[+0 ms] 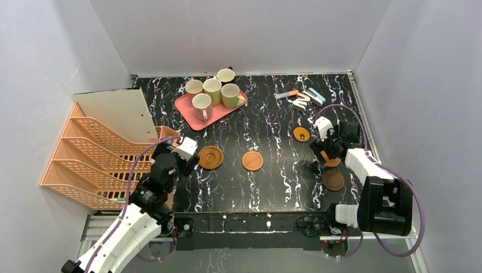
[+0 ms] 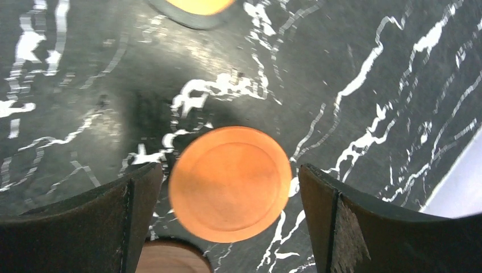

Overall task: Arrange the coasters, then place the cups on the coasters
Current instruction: Move the coaster to the center of the board.

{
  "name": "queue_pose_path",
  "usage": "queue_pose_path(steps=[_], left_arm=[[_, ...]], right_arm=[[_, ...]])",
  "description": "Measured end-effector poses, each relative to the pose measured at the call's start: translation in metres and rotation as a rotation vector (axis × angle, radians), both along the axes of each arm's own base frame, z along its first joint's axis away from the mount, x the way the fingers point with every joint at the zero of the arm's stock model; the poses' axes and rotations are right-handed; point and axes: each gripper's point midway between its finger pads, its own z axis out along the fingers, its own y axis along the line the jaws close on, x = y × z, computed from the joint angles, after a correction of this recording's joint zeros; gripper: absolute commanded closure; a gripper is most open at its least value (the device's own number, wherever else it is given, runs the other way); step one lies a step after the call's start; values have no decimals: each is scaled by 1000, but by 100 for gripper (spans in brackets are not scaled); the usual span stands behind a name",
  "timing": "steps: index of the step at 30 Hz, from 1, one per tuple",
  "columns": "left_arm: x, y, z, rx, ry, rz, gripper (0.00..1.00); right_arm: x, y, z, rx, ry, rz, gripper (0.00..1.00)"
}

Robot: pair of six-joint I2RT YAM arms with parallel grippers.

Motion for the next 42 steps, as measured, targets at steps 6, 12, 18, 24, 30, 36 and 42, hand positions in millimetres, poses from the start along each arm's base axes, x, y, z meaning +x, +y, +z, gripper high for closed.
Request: queue_pose_path(steps=[6, 12, 18, 24, 30, 36, 42], left_arm=[[0, 3, 2, -4, -9, 13, 2], [0, 4, 4, -9, -19, 17, 2], [0, 5, 4, -10, -19, 24, 2], [0, 6, 5, -11, -21, 25, 2], [0, 6, 5, -12, -22, 26, 2], [0, 6, 5, -12, -22, 26, 2], [0, 6, 4, -12, -23, 26, 2]], right_arm=[[-16, 39, 5, 27, 23, 172, 1], [-31, 75, -3, -10, 76, 293, 1], [-5, 47, 17, -114, 1, 141, 1], [8, -5, 14, -167, 9, -44, 1], [12, -35, 0, -194, 51, -114, 1], [17, -23, -2, -161, 46, -27, 1], [5, 14, -5, -121, 82, 131, 1]])
